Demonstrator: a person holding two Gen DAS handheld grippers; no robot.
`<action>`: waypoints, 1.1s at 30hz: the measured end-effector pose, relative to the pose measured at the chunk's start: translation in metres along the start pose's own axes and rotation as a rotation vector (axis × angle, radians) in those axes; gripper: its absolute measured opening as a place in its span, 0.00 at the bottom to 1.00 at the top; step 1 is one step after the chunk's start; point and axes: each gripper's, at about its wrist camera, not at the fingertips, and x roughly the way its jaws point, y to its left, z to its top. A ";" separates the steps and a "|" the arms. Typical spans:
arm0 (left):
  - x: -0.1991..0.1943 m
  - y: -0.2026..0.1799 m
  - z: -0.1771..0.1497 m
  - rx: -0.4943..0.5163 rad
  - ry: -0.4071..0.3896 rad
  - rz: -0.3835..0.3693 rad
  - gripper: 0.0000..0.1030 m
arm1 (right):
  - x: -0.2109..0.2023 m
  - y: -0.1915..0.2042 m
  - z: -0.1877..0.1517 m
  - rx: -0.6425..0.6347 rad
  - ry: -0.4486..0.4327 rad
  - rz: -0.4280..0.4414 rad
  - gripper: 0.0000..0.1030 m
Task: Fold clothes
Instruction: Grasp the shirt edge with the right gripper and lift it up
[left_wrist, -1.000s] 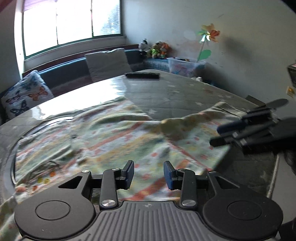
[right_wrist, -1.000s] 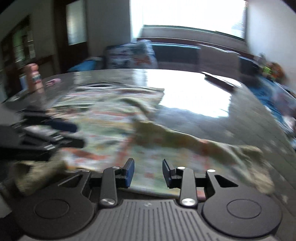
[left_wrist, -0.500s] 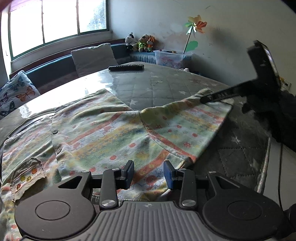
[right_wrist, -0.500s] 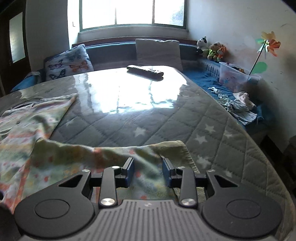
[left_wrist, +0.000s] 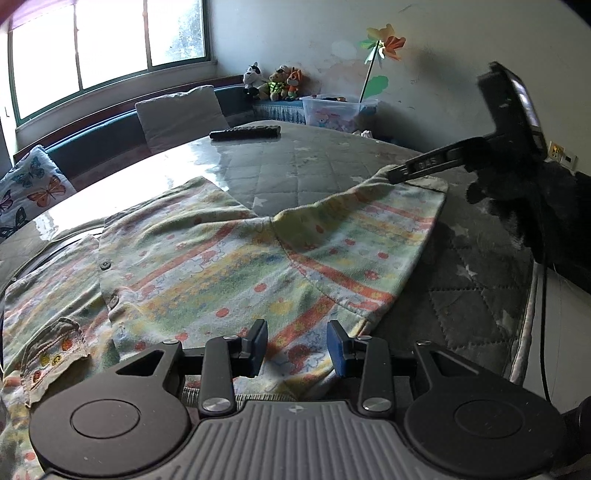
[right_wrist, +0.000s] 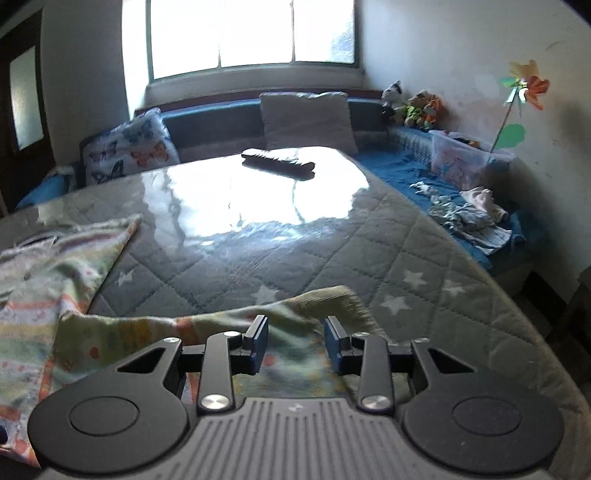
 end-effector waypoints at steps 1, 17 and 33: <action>-0.002 -0.001 0.002 0.000 -0.006 0.001 0.46 | -0.004 -0.002 0.000 -0.004 -0.006 -0.013 0.43; -0.003 0.008 0.020 -0.037 -0.047 0.105 0.99 | -0.016 -0.035 -0.026 0.096 0.017 -0.082 0.47; 0.027 0.000 0.022 -0.001 0.029 0.156 1.00 | -0.046 -0.036 -0.006 0.143 -0.096 0.015 0.07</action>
